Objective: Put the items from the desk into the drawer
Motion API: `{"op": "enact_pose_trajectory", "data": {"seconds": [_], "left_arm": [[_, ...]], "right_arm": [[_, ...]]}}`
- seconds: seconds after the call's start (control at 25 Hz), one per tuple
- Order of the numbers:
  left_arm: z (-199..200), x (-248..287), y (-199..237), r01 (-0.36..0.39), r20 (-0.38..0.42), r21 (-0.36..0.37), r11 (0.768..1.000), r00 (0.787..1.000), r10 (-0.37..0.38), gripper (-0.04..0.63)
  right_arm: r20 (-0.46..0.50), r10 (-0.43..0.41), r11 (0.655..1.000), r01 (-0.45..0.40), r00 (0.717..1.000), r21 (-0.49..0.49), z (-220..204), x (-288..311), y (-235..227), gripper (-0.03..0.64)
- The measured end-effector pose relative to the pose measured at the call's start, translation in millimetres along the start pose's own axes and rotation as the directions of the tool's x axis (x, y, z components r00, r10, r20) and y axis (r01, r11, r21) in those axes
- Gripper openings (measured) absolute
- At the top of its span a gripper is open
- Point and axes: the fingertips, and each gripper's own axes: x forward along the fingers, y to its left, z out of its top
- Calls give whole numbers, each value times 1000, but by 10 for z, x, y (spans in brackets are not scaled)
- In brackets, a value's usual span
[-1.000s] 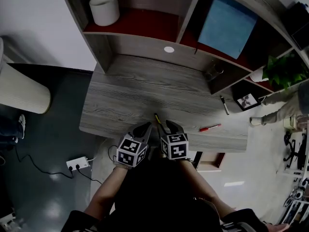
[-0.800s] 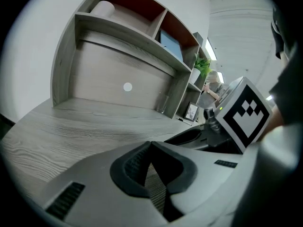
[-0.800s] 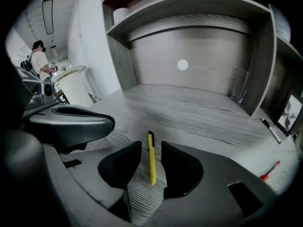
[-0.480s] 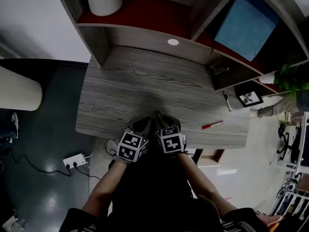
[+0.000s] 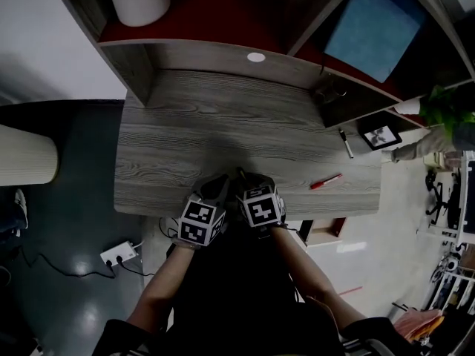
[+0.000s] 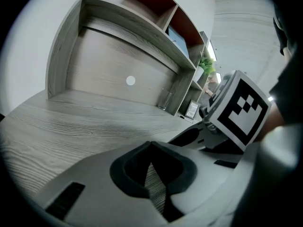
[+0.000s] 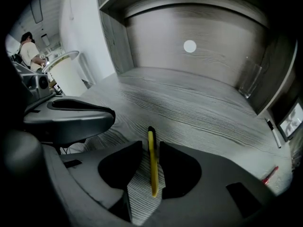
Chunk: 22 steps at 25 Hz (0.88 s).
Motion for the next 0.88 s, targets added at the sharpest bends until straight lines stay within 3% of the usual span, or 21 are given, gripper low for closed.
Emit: {"op": "enact_pose_trajectory", "data": {"seconds": [0.16,0.64,0.88], "left_arm": [[-3,3,0,17,-5,3,1000,1000,-17,0],[31,77,-122,63,-15,56,996,998,-62,0],[81,143,-288,101,-26,99,990,995,-99,0]], "right_arm": [[2,21,1000,-21,1000,4,-19,18,61,68],[63,34,991,-42,997,130,33,-32,72,61],[119,-10,981,-13,993,194,24,-214,-101,61]]}}
